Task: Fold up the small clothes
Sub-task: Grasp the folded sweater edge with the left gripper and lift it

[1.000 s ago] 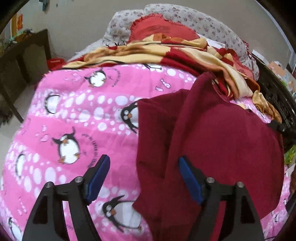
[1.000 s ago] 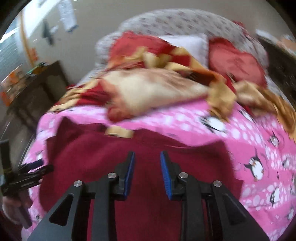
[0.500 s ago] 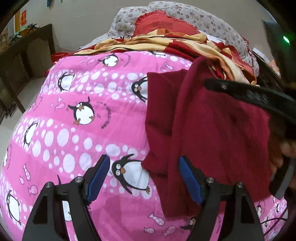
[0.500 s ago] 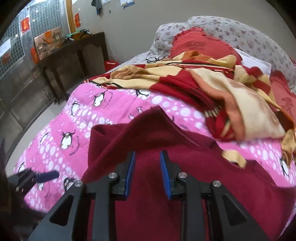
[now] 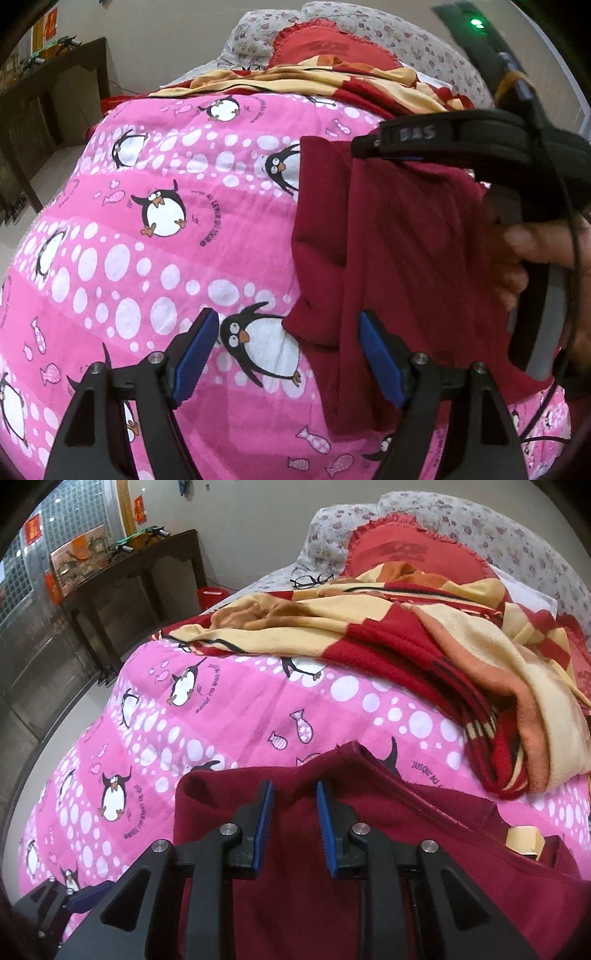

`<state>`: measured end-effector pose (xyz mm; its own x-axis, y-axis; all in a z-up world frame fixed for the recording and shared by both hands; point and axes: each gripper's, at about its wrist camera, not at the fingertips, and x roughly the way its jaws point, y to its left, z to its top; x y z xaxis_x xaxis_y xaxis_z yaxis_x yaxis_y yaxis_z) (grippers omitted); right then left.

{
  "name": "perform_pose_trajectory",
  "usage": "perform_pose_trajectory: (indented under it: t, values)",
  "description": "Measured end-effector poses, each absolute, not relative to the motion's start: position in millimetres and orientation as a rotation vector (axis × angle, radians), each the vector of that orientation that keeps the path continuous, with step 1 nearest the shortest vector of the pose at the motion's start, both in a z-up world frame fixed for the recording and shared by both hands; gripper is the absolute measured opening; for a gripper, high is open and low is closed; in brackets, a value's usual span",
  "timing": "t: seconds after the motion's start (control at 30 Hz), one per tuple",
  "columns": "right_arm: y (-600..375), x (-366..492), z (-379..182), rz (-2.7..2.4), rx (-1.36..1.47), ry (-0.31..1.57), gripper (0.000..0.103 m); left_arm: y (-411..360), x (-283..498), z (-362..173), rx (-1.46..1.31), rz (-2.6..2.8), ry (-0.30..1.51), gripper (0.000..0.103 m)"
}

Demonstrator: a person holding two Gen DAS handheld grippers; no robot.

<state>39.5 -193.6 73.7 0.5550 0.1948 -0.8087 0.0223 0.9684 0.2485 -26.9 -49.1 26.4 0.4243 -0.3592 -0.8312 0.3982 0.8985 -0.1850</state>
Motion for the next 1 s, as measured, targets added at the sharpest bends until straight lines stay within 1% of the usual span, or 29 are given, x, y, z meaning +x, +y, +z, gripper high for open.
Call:
perform_pose_trajectory:
  t: [0.07,0.13,0.2,0.23,0.37,0.47,0.53,0.57,0.6,0.63,0.67,0.7,0.8,0.9,1.0]
  values:
    - [-198,34,80,0.123,0.27,0.978,0.04,-43,-28,26,-0.001,-0.499,1.031,0.081]
    - [-201,27,86,0.142,0.3,0.978,0.049,-35,-29,24,-0.053,-0.52,1.037,0.081]
    - [-197,20,91,0.159,0.307,0.977,0.076,-26,-29,21,-0.103,-0.533,1.045,0.081]
    - [-192,19,92,0.166,0.299,0.981,0.08,-24,-29,21,-0.115,-0.536,1.045,0.081]
    - [-165,27,84,0.178,0.244,1.035,0.082,-23,-36,24,-0.106,-0.546,1.024,0.081]
    - [-143,37,73,0.117,0.148,1.061,0.091,-23,-39,28,-0.097,-0.56,1.007,0.082]
    - [-132,39,70,0.071,0.074,1.049,0.091,-22,-39,29,-0.099,-0.567,1.003,0.083]
    - [-132,38,69,0.064,0.061,1.042,0.084,-21,-38,29,-0.1,-0.57,1.002,0.084]
    - [-133,37,70,0.055,0.048,1.031,0.06,-21,-38,29,-0.101,-0.573,1.002,0.086]
    - [-137,35,73,0.044,0.038,1.021,0.045,-21,-37,31,-0.103,-0.579,0.998,0.087]
    - [-142,33,74,0.059,0.054,1.026,0.033,-21,-36,32,-0.105,-0.586,0.992,0.088]
    - [-151,30,76,0.092,0.106,1.032,0.03,-22,-35,34,-0.106,-0.593,0.983,0.089]
    - [-178,14,94,0.147,0.244,0.995,0.029,-32,-30,39,-0.096,-0.626,0.959,0.095]
    - [-194,3,107,0.169,0.318,0.963,0.029,-47,-24,40,-0.09,-0.675,0.951,0.095]
    - [-204,1,109,0.179,0.383,0.958,0.029,-62,-17,36,-0.087,-0.709,0.961,0.095]
